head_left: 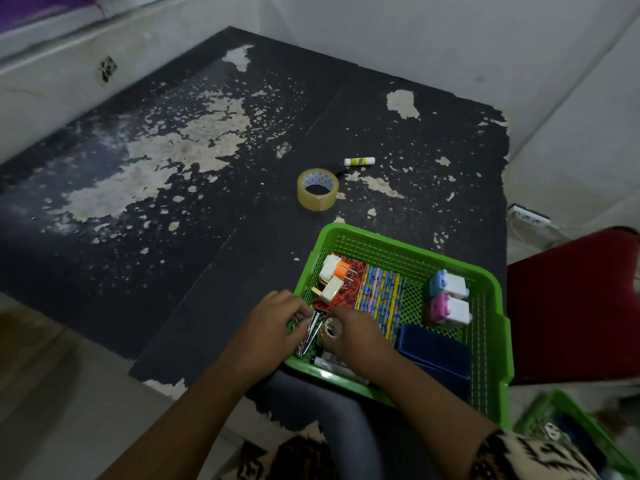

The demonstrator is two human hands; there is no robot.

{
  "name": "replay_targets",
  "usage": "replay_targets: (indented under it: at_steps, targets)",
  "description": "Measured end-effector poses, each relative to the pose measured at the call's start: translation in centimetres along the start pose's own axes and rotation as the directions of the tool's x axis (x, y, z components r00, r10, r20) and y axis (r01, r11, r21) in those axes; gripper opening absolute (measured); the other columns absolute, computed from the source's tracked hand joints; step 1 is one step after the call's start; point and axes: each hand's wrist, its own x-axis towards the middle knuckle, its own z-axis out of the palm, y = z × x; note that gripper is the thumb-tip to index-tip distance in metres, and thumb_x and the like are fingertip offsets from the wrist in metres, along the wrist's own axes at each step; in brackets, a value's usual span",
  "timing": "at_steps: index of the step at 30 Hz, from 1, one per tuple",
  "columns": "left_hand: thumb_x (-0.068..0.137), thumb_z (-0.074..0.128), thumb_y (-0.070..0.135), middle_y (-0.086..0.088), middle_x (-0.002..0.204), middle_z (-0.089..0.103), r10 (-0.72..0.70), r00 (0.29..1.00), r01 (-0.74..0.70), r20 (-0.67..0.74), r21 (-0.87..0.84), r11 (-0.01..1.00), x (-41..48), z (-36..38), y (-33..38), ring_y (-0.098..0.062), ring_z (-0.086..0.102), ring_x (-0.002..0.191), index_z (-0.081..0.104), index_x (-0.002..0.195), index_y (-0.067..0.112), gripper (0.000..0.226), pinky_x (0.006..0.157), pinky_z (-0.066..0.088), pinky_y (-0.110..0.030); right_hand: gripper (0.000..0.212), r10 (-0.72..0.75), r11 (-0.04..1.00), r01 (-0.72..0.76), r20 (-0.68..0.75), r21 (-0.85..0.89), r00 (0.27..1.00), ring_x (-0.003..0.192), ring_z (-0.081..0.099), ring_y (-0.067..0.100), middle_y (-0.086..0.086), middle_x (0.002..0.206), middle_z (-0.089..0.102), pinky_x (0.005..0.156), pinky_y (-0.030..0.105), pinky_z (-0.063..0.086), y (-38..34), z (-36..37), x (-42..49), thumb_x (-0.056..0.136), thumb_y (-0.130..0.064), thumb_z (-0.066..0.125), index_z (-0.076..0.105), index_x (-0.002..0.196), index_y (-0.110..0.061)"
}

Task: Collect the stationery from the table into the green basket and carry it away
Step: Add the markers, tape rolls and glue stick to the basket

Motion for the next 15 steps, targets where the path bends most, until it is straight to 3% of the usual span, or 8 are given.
replay_targets:
  at_steps: [4,8,11,13,15]
  targets:
    - [0.085,0.072,0.013,0.016,0.087,0.055,-0.002,1.000,0.002,0.011,-0.008,1.000,0.0,-0.2,0.0,-0.006,0.052,0.087,0.068,0.092,0.020,0.011,0.074,0.042,-0.019,0.026,0.007,1.000,-0.006,-0.061,0.014,0.998,0.082,0.051,0.014,0.004,0.100,0.059,0.061,0.020,0.033,0.5,-0.8,0.0,0.078,-0.029,0.077,0.067,0.100,-0.019]
    - [0.086,0.072,0.012,0.017,0.087,0.054,-0.009,1.000,0.009,0.019,0.009,1.000,0.0,-0.2,0.2,-0.006,0.051,0.087,0.068,0.092,0.020,0.011,0.072,0.039,-0.015,0.036,-0.010,0.995,0.006,-0.044,-0.095,0.999,0.091,0.048,0.014,0.002,0.110,0.046,0.075,0.020,0.037,1.7,-2.1,0.0,0.085,-0.024,0.072,0.061,0.119,-0.017]
    - [0.082,0.073,0.016,0.010,0.083,0.060,0.021,0.999,-0.029,0.046,0.162,0.986,0.0,-0.2,0.7,-0.013,0.055,0.082,0.066,0.087,0.020,0.009,0.067,0.043,-0.027,0.043,-0.112,0.964,0.118,0.037,-0.237,0.993,0.102,0.057,0.021,0.005,0.125,0.046,0.087,0.029,0.049,1.9,-2.1,0.1,0.089,-0.019,0.066,0.054,0.130,-0.016]
    - [0.079,0.074,0.020,0.005,0.079,0.065,0.060,0.992,-0.093,0.111,0.322,0.942,0.3,0.0,1.5,-0.020,0.061,0.075,0.064,0.084,0.020,0.011,0.062,0.045,-0.033,0.048,-0.169,0.930,0.188,0.088,-0.314,0.982,0.102,0.058,0.024,0.006,0.126,0.046,0.084,0.035,0.052,1.8,-2.0,0.3,0.089,-0.013,0.062,0.049,0.134,-0.016]
    - [0.088,0.062,0.022,-0.001,0.086,0.067,-0.003,0.973,-0.102,0.233,0.440,0.892,0.7,0.4,3.1,-0.027,0.065,0.080,0.062,0.091,0.018,0.005,0.062,0.045,-0.035,0.053,-0.204,0.900,0.234,0.119,-0.368,0.972,0.101,0.058,0.026,0.006,0.127,0.047,0.079,0.037,0.052,1.7,-2.1,0.4,0.088,-0.009,0.059,0.045,0.138,-0.016]
